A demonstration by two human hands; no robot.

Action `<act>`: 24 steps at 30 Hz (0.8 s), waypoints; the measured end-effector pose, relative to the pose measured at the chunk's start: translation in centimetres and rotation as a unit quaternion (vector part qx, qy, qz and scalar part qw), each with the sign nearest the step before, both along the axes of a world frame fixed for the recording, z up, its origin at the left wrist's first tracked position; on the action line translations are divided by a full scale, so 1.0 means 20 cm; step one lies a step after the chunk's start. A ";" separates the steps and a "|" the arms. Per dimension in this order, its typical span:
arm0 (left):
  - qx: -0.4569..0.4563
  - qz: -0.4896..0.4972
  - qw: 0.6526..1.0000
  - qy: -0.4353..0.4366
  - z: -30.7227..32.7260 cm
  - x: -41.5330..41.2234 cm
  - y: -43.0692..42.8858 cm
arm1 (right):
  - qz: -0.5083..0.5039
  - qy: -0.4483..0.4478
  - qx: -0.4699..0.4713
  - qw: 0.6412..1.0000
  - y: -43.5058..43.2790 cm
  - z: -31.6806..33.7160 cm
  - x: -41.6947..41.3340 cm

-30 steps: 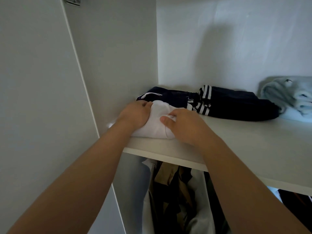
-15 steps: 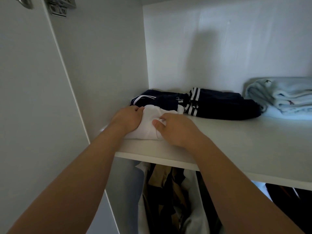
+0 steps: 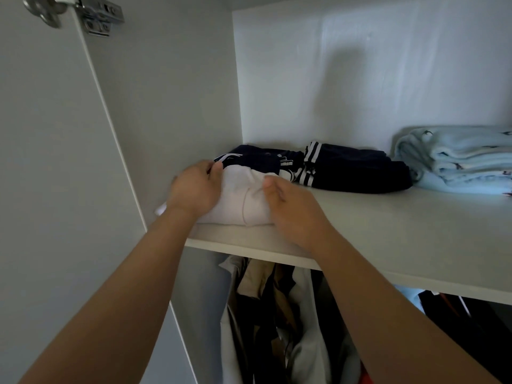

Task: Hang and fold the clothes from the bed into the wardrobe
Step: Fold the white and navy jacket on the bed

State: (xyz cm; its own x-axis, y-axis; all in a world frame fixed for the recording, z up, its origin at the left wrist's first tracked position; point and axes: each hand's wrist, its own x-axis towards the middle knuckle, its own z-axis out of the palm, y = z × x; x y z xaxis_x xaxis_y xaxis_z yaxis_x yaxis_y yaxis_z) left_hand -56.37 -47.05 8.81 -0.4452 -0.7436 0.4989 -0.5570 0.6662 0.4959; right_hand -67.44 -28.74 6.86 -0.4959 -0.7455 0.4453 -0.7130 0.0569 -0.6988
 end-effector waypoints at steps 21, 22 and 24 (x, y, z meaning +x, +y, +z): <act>0.086 -0.659 0.742 0.091 -0.48 0.11 1.83 | -0.549 -0.103 -0.148 0.816 1.74 -0.35 0.81; 0.103 -0.685 0.718 0.071 -0.52 0.15 1.95 | -0.579 -0.109 -0.145 0.795 1.85 -0.38 0.92; 0.125 -0.733 0.668 0.032 -0.59 0.26 2.20 | -0.639 -0.125 -0.146 0.745 2.05 -0.43 1.16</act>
State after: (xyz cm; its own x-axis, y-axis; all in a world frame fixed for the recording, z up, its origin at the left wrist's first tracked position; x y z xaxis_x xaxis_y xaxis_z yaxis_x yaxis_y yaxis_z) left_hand -51.21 -3.12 -2.93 -0.7697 0.4050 0.4935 0.6308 0.3636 0.6855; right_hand -44.21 12.23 -1.68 -0.8125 0.5162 0.2710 -0.0531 0.3973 -0.9161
